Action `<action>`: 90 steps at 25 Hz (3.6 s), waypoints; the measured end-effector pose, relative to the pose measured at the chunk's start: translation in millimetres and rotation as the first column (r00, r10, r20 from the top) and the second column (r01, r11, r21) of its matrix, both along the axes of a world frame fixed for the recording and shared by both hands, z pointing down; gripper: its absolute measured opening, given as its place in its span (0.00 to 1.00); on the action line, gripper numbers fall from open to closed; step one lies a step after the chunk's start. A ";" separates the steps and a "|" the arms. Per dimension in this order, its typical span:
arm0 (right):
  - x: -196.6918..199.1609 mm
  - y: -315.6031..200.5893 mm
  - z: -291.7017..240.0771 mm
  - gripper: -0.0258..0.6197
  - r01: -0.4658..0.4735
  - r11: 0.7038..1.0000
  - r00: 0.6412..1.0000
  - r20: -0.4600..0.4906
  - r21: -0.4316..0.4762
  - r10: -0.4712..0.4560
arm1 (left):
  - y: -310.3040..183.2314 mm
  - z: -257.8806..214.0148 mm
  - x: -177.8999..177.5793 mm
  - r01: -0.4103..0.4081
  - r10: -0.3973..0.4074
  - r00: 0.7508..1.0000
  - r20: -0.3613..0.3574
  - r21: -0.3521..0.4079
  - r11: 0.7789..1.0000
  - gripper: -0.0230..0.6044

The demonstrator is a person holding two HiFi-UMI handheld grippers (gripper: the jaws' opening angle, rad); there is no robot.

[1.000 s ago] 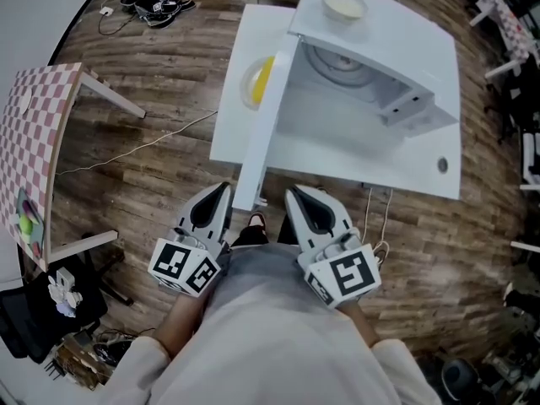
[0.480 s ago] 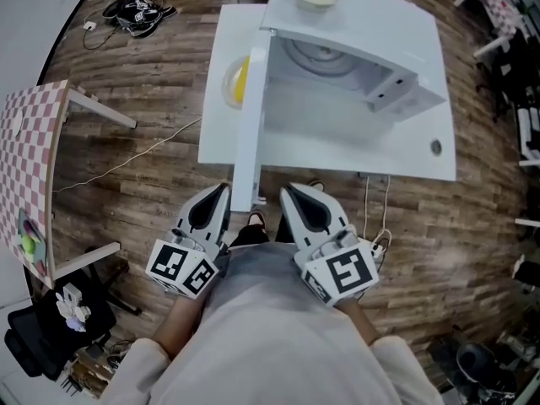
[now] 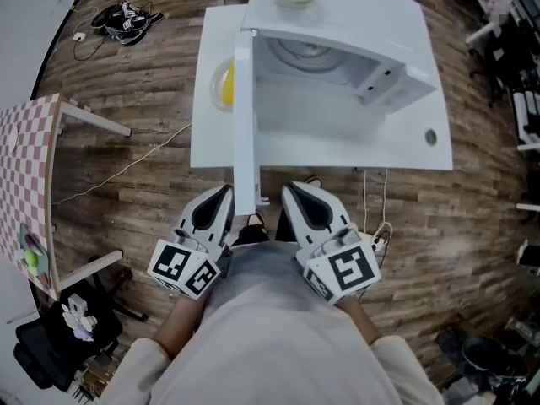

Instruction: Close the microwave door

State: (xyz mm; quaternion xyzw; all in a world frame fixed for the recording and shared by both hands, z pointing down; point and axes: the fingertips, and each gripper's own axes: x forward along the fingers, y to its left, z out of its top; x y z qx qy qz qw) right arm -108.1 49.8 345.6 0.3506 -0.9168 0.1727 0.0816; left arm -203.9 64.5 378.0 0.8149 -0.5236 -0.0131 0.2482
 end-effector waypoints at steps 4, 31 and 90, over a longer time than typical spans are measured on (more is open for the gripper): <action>7.2 -3.3 2.0 0.08 -0.014 1.000 1.000 -0.004 -0.007 0.014 | -3.3 3.1 8.9 -0.022 0.022 1.000 -0.006 -0.008 1.000 0.06; 48.8 -18.5 11.9 0.08 -0.109 0.993 0.994 0.006 -0.052 0.109 | -23.1 9.1 50.9 -0.129 0.128 0.991 -0.024 -0.031 0.991 0.06; 113.9 -52.6 24.0 0.08 -0.266 0.961 0.964 -0.040 -0.073 0.264 | -64.6 10.2 112.0 -0.322 0.321 0.946 -0.048 -0.010 0.947 0.06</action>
